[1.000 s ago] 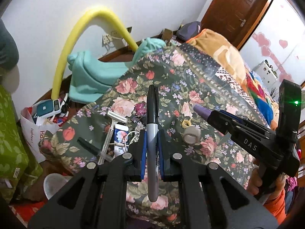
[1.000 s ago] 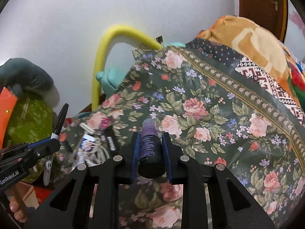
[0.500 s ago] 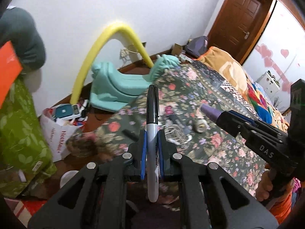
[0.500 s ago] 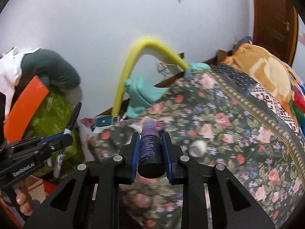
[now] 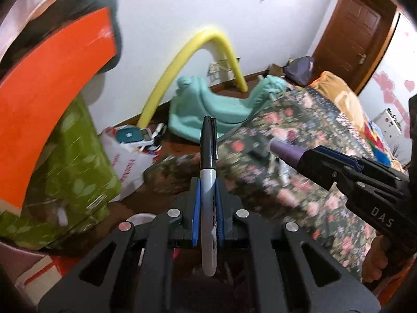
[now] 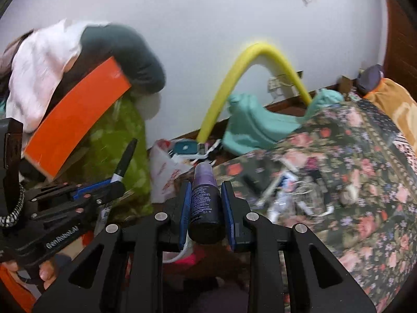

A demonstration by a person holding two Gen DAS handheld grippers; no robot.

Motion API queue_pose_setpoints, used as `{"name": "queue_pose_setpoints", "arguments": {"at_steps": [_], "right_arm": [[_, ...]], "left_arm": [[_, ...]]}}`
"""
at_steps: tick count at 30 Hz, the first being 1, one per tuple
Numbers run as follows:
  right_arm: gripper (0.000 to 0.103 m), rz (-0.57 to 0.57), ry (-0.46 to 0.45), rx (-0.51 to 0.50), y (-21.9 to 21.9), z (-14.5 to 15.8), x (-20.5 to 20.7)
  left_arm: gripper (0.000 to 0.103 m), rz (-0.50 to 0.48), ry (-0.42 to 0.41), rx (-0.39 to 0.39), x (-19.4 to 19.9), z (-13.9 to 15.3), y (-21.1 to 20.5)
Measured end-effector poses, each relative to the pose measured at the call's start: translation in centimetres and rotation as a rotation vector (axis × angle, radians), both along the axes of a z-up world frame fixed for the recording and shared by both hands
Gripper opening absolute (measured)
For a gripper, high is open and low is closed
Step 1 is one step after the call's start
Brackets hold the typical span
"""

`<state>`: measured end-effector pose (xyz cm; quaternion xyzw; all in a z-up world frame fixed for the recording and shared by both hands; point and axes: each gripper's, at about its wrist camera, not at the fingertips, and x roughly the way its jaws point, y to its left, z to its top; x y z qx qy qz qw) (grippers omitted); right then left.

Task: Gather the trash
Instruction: 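Carry the marker and lipstick tube with both tools toward the white cup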

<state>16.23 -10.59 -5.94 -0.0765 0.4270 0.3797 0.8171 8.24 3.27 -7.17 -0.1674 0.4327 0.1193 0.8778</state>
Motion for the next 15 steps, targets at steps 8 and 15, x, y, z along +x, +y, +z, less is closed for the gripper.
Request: {"name": "queue_pose_setpoints", "arguments": {"at_steps": [8, 15], "right_arm": [[0.022, 0.087, 0.072, -0.067, 6.2, -4.0, -2.9], [0.022, 0.140, 0.138, -0.133, 10.5, -7.8, -4.7]], "left_arm": [[0.010, 0.064, 0.099, -0.071, -3.5, -5.2, 4.6], [0.010, 0.100, 0.196, -0.131, -5.6, -10.4, 7.7]]}}
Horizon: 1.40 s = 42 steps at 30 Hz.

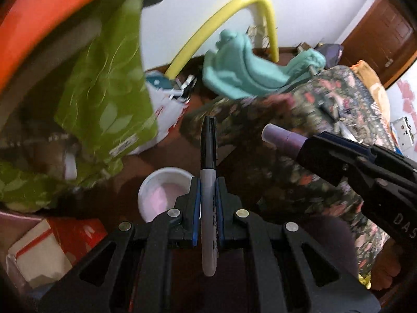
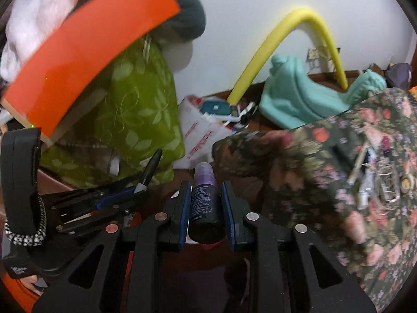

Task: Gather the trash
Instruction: 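Carry the marker and lipstick tube with both tools toward the white cup, then open both tools over the white cup to drop the items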

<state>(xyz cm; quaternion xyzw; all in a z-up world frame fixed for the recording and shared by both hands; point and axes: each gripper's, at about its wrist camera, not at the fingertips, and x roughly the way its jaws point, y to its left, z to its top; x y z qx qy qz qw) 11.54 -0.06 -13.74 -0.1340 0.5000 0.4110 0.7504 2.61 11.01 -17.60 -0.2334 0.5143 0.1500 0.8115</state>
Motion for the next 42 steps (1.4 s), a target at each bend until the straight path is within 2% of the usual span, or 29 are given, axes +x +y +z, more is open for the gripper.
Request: {"name": "queue_pose_setpoints", "arguments": {"at_steps": [9, 13, 19, 20, 22, 23, 24, 32, 42], "right_arm": [[0.022, 0.057, 0.099, -0.097, 4.5, -5.1, -1.2], [0.022, 0.082, 0.141, -0.138, 6.1, -7.2, -1.3], [0.022, 0.099, 0.198, -0.153, 7.7, -9.2, -1.2], [0.024, 0.100, 0.211, -0.155, 7.8, -9.3, -1.1], [0.035, 0.097, 0.237, -0.162, 7.8, -9.7, -0.8], [0.043, 0.091, 0.237, -0.166, 7.9, -9.8, -0.7], [0.044, 0.084, 0.231, -0.166, 7.7, -9.8, -0.7], [0.044, 0.081, 0.184, -0.167, 6.6, -8.4, -0.7], [0.044, 0.057, 0.076, -0.104, 3.4, -3.8, -1.1]], "left_arm": [[0.010, 0.055, 0.141, -0.069, -1.3, -7.0, 3.3], [0.010, 0.098, 0.188, -0.126, -1.7, -9.8, 5.0], [0.010, 0.119, 0.212, -0.150, -1.3, -11.4, 6.1], [0.012, 0.122, 0.214, -0.151, -1.3, -11.5, 6.2], [0.029, 0.123, 0.244, -0.160, -1.1, -11.9, 6.5], [0.037, 0.123, 0.251, -0.160, -1.1, -12.0, 6.5], [0.037, 0.123, 0.253, -0.152, -1.1, -12.0, 6.4], [0.037, 0.119, 0.225, -0.122, -1.5, -10.5, 6.2], [0.037, 0.074, 0.148, -0.069, -1.3, -5.8, 3.7]]}}
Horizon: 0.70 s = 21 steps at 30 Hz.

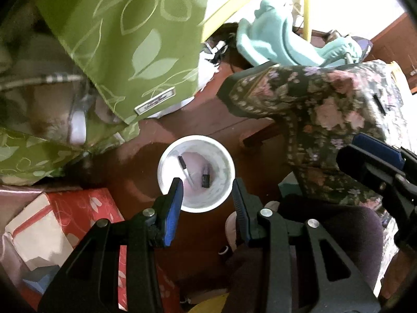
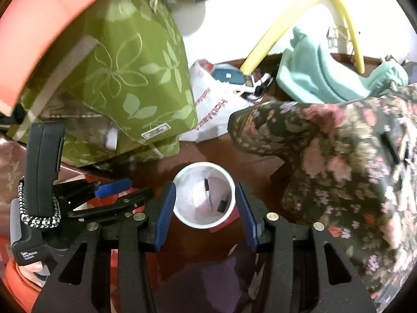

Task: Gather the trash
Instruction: 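Open both tools over the white cup to drop the items, then move both open tools back over the items on the bed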

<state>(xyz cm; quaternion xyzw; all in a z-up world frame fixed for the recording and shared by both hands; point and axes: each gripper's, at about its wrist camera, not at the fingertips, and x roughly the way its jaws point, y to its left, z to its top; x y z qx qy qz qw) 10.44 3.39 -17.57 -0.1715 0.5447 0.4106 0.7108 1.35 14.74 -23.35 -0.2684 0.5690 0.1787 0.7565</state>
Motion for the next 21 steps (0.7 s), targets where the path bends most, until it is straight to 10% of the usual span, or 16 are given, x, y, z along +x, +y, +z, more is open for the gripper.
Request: {"name": "queue_pose_setpoints", "arguments": {"at_steps": [21], "right_arm": [[0.044, -0.193, -0.264, 0.145, -14.0, 9.1, 3.6]], "left_arm": [[0.053, -0.138, -0.241, 0.124, 6.1, 11.8, -11.7]]}}
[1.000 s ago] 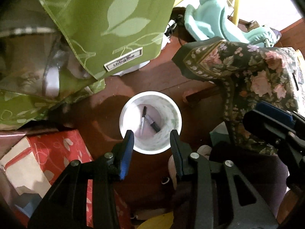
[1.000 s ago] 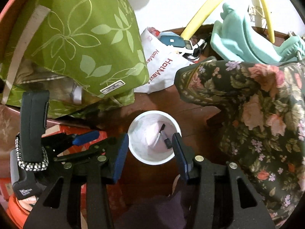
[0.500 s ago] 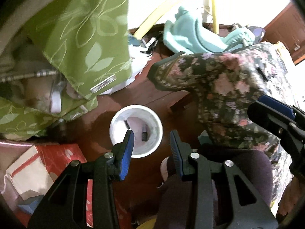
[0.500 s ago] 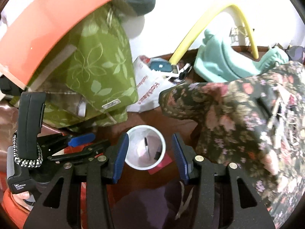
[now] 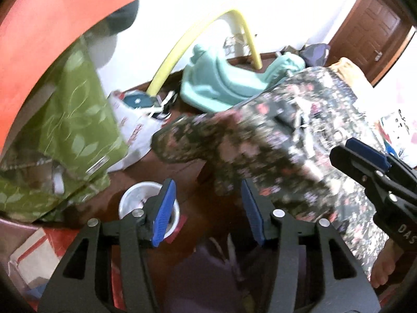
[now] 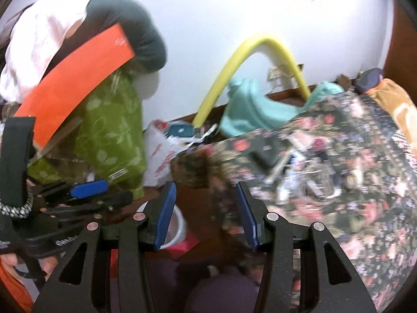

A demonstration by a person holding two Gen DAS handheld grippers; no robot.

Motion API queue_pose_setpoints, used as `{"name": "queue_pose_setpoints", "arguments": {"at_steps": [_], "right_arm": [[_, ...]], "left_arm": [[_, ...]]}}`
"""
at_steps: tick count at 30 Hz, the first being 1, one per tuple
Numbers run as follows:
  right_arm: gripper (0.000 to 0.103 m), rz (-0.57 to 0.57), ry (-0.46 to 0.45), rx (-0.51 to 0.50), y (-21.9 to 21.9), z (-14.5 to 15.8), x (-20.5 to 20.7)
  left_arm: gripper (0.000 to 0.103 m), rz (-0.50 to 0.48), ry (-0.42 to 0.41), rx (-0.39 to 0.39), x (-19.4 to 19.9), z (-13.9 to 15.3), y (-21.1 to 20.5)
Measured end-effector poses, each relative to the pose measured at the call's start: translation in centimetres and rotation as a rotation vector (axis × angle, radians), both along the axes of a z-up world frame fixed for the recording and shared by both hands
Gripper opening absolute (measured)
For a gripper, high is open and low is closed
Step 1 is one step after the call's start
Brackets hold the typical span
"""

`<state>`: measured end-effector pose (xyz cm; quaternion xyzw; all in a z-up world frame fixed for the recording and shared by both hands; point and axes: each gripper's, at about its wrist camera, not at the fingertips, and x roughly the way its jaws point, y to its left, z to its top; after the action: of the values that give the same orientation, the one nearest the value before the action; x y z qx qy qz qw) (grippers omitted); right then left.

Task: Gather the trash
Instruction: 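Move both open tools back over the items on the bed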

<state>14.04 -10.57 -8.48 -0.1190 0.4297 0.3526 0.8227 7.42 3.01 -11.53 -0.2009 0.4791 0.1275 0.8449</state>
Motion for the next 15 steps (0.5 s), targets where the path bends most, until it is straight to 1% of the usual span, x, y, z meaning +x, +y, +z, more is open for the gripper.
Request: {"name": "queue_pose_setpoints", "arguments": {"at_steps": [3, 5, 9, 13, 14, 15], "right_arm": [[0.044, -0.042, -0.035, 0.014, -3.1, 0.8, 1.4], [0.044, -0.070, -0.040, 0.022, -4.8, 1.2, 2.4], [0.044, -0.131, -0.050, 0.014, -8.4, 1.3, 4.5], [0.044, -0.197, -0.068, -0.026, -11.9, 1.0, 6.7], [0.048, -0.212, -0.068, -0.036, -12.7, 0.8, 7.4], [0.056, -0.225, -0.068, -0.043, -13.4, 0.6, 7.9]], "left_arm": [[0.058, -0.016, -0.021, 0.008, 1.6, 1.0, -1.7], [0.058, -0.031, -0.031, -0.001, 2.8, 1.3, -2.9], [0.058, -0.062, -0.021, -0.010, 5.5, 1.1, -5.3], [0.058, -0.089, -0.009, -0.015, 7.7, 0.5, -7.1], [0.058, -0.099, -0.003, -0.013, 8.5, 0.3, -7.7], [0.058, -0.104, 0.001, -0.013, 8.9, 0.2, -7.9]]}}
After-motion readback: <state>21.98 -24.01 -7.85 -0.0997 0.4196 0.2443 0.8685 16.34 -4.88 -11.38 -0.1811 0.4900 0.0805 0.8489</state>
